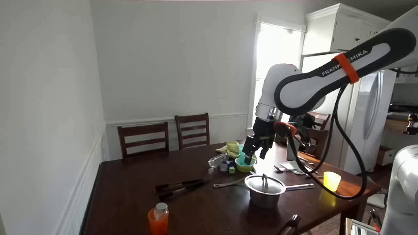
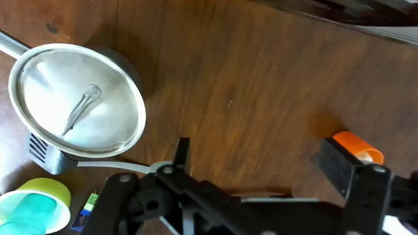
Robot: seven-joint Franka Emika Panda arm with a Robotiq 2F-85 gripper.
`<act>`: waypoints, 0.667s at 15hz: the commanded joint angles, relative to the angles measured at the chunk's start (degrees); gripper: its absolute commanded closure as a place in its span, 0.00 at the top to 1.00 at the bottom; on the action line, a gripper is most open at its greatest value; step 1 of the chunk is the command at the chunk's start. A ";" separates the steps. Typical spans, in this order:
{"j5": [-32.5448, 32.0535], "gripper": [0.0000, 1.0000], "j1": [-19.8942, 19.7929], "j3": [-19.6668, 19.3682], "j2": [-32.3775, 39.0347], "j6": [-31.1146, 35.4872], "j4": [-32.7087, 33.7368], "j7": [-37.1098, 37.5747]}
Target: Pick up the silver pot lid and put it on the table
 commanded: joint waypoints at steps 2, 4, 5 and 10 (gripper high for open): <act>0.16 1.00 -0.23 0.21 -0.03 -0.18 0.10 -0.14; 0.16 1.00 -0.23 0.21 -0.03 -0.18 0.10 -0.14; 0.16 1.00 -0.23 0.21 -0.02 -0.18 0.10 -0.14; -4.12 1.00 -5.96 -0.51 6.16 0.04 0.68 3.41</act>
